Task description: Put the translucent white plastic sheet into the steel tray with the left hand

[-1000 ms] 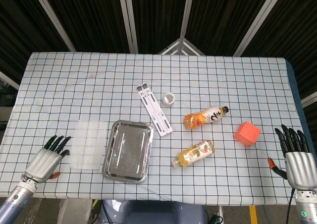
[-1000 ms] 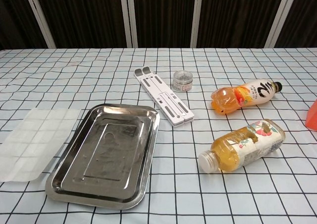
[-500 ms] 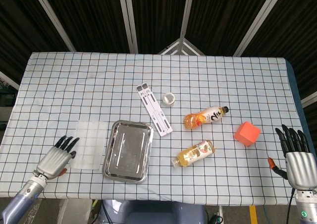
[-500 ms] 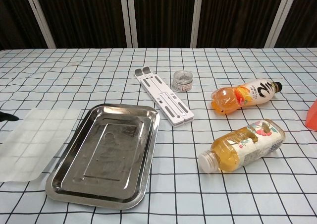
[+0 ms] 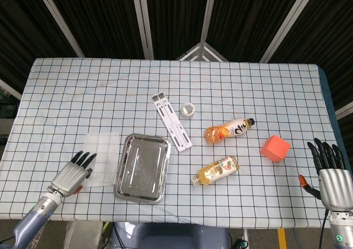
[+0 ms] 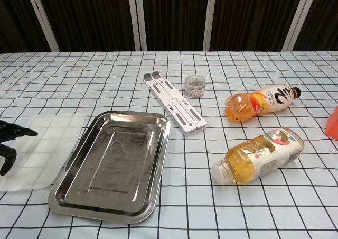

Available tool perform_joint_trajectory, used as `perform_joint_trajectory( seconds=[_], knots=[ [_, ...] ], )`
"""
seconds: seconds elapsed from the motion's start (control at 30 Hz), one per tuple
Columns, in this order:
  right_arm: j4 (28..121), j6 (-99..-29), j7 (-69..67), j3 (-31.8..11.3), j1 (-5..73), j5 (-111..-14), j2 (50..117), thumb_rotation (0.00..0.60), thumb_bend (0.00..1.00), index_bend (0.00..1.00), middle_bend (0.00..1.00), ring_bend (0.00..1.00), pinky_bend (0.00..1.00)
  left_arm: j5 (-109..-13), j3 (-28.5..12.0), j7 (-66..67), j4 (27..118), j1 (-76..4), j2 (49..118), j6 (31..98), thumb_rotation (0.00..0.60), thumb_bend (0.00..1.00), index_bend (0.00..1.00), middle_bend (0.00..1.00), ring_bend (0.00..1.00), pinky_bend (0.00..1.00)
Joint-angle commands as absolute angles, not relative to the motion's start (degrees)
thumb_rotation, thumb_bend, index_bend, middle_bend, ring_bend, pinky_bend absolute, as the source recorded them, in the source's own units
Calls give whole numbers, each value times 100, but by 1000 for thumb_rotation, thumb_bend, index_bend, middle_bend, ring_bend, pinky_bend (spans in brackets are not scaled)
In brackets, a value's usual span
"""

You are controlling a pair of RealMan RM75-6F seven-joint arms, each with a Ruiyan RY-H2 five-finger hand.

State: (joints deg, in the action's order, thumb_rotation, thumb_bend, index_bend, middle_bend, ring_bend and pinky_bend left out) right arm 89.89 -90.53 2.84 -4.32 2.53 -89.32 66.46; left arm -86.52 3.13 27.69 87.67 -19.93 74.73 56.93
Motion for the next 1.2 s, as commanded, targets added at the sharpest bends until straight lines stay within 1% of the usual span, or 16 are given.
perform_joint_trajectory(
  seconds=[0.03, 0.23, 0.5, 0.67, 0.73, 0.8, 1.0, 1.1, 1.2],
  knots=[
    [8989, -9058, 279, -432, 250, -8932, 6644, 600, 328, 0, 0, 0, 0, -8629, 319, 2759, 8742, -2010, 7510, 5705, 600, 347, 492, 0, 0, 0],
    [8988, -9054, 275, -428, 252, -8938, 6645, 600, 328, 0, 0, 0, 0, -8649, 354, 2645, 8699, -2020, 7536, 5778, 600, 460, 526, 0, 0, 0],
    [8992, -9053, 275, -427, 250, -8936, 6647, 600, 329, 0, 0, 0, 0, -8658, 400, 2536, 8630, -2042, 7588, 5828, 600, 519, 557, 5, 0, 0],
    [8993, -9047, 270, -427, 250, -8929, 6643, 600, 329, 0, 0, 0, 0, -8675, 316, 2455, 8807, -2064, 7441, 6012, 600, 522, 566, 12, 0, 0],
    [8997, -9046, 266, -428, 249, -8925, 6640, 600, 329, 0, 0, 0, 0, -8690, 202, 2407, 8971, -2078, 7313, 6184, 600, 522, 565, 18, 0, 0],
    [9000, -9036, 269, -426, 252, -8922, 6637, 600, 328, 0, 0, 0, 0, -8673, 5, 2298, 9206, -2100, 7147, 6413, 600, 522, 561, 20, 0, 0],
    [9010, -9013, 291, -421, 261, -8924, 6635, 600, 328, 0, 0, 0, 0, -8615, -745, 1979, 9916, -2302, 6691, 6997, 600, 519, 541, 10, 0, 0],
    [9018, -8987, 299, -419, 265, -8905, 6629, 600, 329, 0, 0, 0, 0, -8696, -1061, 1902, 10156, -2451, 6666, 7226, 600, 518, 534, 6, 0, 0],
    [9022, -8989, 302, -422, 266, -8903, 6625, 600, 328, 0, 0, 0, 0, -9024, -1227, 1921, 10164, -2629, 6849, 7451, 600, 518, 531, 4, 0, 0]
  ],
)
